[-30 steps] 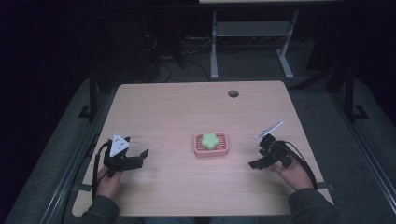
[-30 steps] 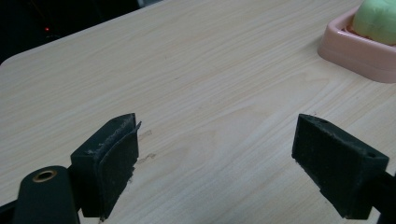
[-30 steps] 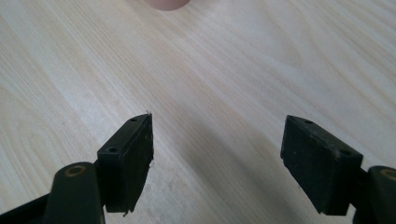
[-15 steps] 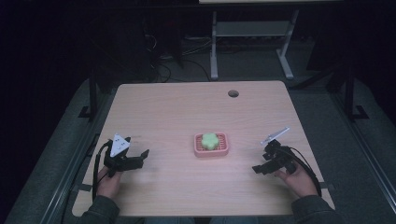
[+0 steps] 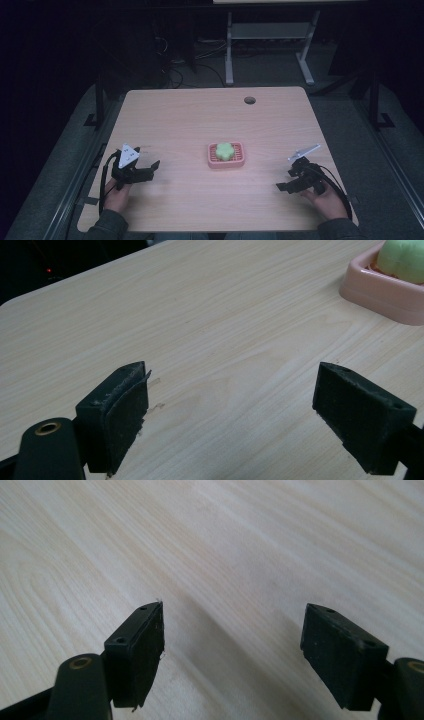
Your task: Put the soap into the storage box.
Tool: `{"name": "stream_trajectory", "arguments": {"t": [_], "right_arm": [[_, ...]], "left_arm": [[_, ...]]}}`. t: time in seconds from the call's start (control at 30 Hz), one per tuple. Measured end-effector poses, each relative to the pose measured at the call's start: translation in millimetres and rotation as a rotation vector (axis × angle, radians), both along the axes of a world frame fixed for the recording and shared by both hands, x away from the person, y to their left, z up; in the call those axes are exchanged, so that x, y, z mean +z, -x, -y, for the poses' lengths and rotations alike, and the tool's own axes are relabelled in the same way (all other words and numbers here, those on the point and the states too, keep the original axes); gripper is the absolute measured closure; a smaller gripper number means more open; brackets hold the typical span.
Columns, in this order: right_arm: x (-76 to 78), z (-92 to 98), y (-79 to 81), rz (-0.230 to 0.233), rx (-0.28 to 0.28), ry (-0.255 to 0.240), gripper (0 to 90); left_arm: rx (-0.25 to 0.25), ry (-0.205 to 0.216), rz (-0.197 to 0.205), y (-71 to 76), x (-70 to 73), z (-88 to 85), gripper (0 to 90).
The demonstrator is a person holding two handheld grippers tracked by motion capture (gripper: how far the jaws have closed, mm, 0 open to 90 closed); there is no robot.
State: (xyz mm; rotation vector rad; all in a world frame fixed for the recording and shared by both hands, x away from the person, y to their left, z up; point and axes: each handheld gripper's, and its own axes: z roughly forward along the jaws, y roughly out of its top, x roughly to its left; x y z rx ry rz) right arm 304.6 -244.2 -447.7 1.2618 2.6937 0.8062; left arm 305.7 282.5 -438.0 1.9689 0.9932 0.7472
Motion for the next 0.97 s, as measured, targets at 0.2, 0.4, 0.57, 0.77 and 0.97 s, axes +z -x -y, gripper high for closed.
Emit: {"name": "stream_trajectory", "arguments": {"t": [0.2,0.4,0.57,0.77,0.97], "right_arm": [[-5.5,6.9,8.1,0.000,-0.015,-0.014,25.2],[-5.6,11.2,14.6,0.020,-0.024,-0.018,25.3],[-6.0,10.9,21.6,0.034,-0.032,-0.023,25.3],[-2.5,9.8,36.2,0.081,-0.056,-0.046,25.3],[0.7,6.3,48.5,0.114,-0.050,-0.042,25.2]], "left_arm": [[-0.004,-0.006,-0.002,0.1,-0.7,1.3,14.2],[-0.004,-0.006,-0.002,0.1,-1.0,1.7,14.2],[-0.003,-0.008,-0.001,0.1,-0.9,1.8,14.2],[-0.013,-0.015,0.005,-0.4,-0.9,3.8,14.2],[-0.010,-0.011,0.013,-0.9,-0.6,5.0,14.2]]}}
